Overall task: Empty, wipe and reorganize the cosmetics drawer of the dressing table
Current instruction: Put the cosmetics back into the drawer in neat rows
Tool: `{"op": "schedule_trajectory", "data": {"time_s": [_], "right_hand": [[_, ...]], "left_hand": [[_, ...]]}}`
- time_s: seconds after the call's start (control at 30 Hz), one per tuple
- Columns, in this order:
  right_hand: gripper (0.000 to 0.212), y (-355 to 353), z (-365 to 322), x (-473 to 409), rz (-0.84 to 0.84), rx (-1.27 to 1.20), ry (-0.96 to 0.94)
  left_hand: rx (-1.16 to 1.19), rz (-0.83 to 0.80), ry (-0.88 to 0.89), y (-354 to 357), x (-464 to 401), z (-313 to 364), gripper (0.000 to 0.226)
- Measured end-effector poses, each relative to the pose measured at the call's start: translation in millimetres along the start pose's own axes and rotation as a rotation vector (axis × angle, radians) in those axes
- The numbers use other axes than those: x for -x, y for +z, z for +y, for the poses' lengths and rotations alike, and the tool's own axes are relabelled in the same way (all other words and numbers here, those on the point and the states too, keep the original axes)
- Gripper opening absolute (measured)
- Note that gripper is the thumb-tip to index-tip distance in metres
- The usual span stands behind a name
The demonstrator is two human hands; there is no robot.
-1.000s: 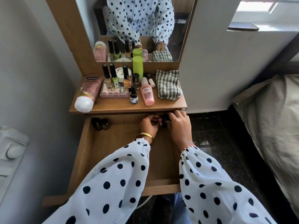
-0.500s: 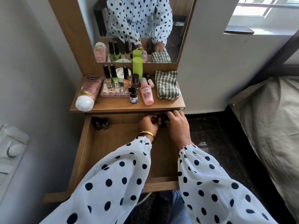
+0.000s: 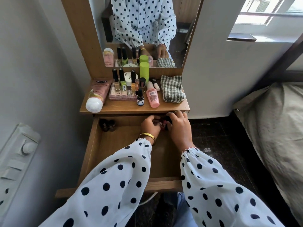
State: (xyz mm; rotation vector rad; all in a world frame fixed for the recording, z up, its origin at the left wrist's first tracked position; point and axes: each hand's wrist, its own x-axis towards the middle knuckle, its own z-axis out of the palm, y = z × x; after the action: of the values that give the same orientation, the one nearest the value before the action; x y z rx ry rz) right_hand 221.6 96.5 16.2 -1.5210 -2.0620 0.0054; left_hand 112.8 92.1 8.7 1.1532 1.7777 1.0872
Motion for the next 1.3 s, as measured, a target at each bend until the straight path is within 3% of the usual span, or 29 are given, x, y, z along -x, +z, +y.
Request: {"op": "schedule_trajectory", "data": {"time_s": [0.27,0.5,0.83,1.13,1.3], "right_hand": [[0.01,-22,-42,-23,0.028,-0.28,0.064],[0.025,-20,-63,-52,-0.111,-0.296,0.216],[0.027,-8,-67,-66,-0.131,-0.359,0.305],[0.02,-16,-63,-59,0.048,-0.471,0.303],[0.014,-30,-61,-48,0.103,-0.636,0.439]], "left_hand": [[0.103,0.193,0.097,-41,12,20,0.017],[0.077,0.39,0.194,-72,3,26,0.019],[-0.04,0.332,0.198,-73,-25,26,0.034],[-0.18,0.337,0.203,-75,-31,39,0.037],[-0.114,0.33,0.184,-76,-27,38,0.034]]}}
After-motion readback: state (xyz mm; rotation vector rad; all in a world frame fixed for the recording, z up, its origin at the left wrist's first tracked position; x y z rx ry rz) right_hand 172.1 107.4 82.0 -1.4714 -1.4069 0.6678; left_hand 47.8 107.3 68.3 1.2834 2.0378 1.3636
